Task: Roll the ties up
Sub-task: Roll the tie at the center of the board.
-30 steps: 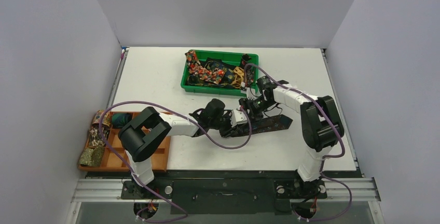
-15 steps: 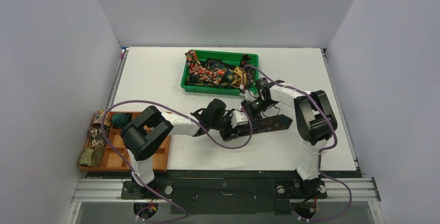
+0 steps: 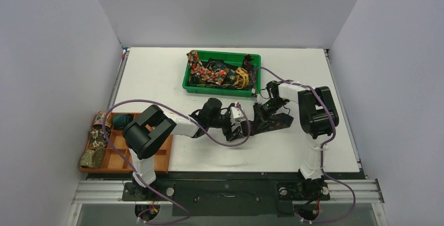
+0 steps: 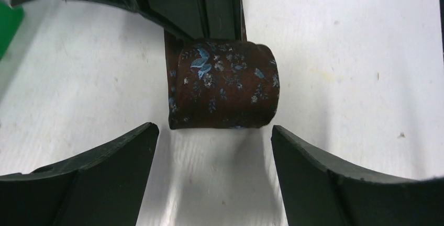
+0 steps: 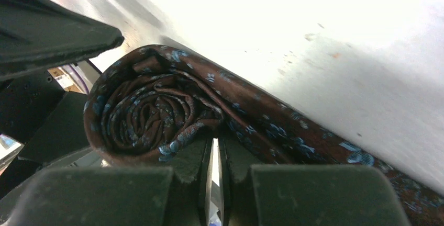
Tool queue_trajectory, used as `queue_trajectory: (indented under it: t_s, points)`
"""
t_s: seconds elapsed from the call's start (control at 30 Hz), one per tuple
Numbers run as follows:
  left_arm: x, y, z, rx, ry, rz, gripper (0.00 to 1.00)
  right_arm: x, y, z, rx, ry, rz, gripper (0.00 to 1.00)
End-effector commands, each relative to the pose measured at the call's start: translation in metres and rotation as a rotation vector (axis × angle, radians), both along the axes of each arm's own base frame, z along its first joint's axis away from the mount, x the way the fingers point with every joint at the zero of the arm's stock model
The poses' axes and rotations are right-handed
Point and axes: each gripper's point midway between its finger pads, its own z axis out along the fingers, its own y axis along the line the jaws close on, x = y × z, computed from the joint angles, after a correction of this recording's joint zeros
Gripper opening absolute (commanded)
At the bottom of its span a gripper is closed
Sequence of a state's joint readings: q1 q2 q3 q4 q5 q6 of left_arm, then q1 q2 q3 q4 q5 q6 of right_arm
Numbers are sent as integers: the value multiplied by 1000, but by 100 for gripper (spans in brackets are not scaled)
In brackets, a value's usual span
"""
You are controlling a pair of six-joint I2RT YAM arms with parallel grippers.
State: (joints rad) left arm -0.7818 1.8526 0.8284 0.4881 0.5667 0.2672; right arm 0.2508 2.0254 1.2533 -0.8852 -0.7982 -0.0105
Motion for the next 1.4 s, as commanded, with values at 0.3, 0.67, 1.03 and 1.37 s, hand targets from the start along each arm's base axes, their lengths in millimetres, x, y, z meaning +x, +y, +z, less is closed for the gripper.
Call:
queue_trajectory:
  t_s: [0.3,0.67,1.03,1.37]
  points:
    - [11,-64,17,-164,-83,-114,77,21,-34,-47,-224,-74,48,0]
    - [5,-49,-7,-87,82,-52,17,13,-12,-25,-89,-83,14,0]
    - [-41,-7,-34,-4,210,-118,13,28,-5,44,103,-181,-96,22]
    - [-12,-15,-13,35,126,-17,14,10,-39,-25,-151,-118,34,14]
